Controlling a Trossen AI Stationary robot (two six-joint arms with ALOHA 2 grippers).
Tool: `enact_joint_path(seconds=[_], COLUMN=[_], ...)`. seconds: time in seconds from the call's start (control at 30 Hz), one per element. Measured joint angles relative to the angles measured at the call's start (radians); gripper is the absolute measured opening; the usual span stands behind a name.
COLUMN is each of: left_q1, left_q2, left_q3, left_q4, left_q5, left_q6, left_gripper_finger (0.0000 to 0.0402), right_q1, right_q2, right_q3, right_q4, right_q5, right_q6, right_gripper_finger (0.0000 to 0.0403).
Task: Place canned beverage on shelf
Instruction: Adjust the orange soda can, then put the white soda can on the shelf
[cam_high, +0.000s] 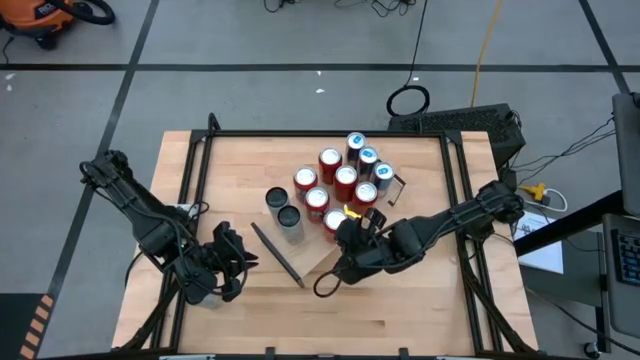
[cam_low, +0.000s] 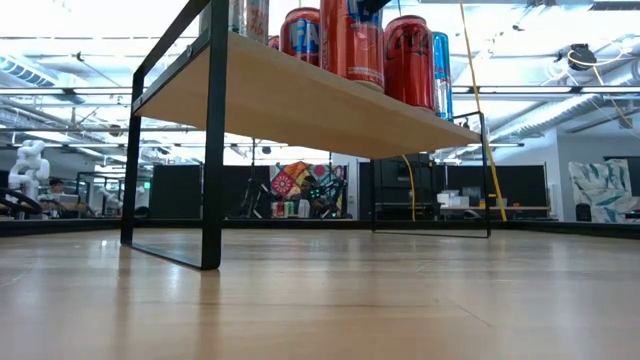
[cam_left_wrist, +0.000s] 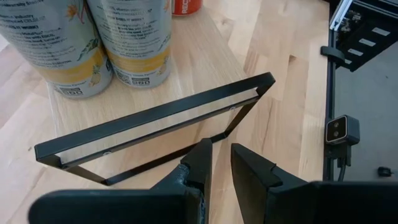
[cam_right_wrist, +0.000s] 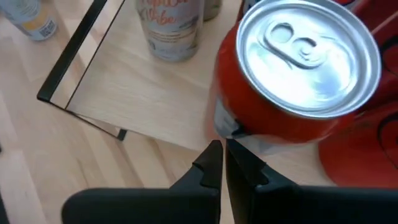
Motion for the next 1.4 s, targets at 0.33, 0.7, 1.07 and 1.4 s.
enact_joint_path(seconds=[0.33,0.7,1.07,1.4], left_q1=[-0.005,-0.005,-0.005,-0.027], left_q2=[0.000,0.000,0.000,0.000], left_q3=[0.000,0.000,0.000,0.066], left_q4=[0.001,0.000,0.000,0.001], left_q5=[0.000,-0.001,0.031,0.213], left_q6=[0.002,0.006,-0.004,-0.089], left_gripper_finger=[0.0061,0.0061,0.0061,0.0061], right_q1=[-0.008,-0.045,-0.021,0.100], right_q2=[0.000,0.000,0.000,-0.001], right_q3=[0.000,0.000,0.003,0.079], right_q4=[0.047,0.087,0.111,-0.052], right_q5=[0.002,-0.001,-0.095,-0.159], right_q6=[-0.034,-0.105,-0.091,0.142], right_gripper_finger=[0.0000,0.0000,0.0000,0.0000])
